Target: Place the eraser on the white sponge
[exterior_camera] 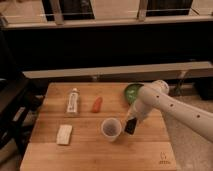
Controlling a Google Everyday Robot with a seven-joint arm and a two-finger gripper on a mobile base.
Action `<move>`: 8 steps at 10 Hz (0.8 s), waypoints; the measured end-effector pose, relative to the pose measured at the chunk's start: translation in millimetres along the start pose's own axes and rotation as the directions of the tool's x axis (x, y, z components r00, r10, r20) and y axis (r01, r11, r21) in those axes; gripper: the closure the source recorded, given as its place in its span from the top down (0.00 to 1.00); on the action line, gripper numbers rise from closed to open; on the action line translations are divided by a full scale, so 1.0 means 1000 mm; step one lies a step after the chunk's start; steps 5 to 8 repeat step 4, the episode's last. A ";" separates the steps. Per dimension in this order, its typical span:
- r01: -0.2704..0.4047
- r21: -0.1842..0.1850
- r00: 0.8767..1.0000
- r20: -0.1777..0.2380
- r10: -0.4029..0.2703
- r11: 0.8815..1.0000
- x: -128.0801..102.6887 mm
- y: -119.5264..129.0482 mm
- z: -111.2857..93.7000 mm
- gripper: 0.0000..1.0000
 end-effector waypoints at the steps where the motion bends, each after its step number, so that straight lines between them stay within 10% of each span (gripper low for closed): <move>1: 0.018 -0.001 1.000 0.000 -0.018 1.000 0.000 -0.009 0.002 0.00; 8: 0.079 0.005 0.997 0.002 -0.079 0.997 -0.012 -0.044 -0.007 0.00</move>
